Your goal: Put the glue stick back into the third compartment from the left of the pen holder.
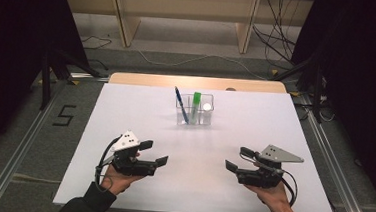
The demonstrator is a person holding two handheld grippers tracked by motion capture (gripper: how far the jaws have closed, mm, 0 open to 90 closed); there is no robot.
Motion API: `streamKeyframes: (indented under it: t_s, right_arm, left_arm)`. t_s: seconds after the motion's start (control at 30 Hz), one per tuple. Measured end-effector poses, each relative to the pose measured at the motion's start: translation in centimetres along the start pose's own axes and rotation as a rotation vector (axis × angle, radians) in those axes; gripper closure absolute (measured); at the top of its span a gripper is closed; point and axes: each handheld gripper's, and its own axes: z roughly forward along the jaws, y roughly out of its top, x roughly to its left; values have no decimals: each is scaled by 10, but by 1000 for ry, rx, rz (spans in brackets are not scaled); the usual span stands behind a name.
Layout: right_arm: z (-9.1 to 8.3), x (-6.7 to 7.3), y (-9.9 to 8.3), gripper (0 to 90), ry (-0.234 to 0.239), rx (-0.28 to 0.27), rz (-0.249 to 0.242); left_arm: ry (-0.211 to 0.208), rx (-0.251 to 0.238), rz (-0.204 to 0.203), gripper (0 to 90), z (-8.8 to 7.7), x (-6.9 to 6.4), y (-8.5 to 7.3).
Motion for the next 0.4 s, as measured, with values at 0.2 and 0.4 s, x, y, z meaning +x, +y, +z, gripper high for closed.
streamKeyframes:
  t_s: [0.2, 0.4]
  right_arm:
    - [-1, 0, 0, 244, -1, -5, 1]
    - [-1, -1, 0, 244, -5, -10, 8]
  left_arm:
    - [9, -13, -3, 197, 1, 1, 0]
    - [7, -17, 2, 193, 1, 1, 0]
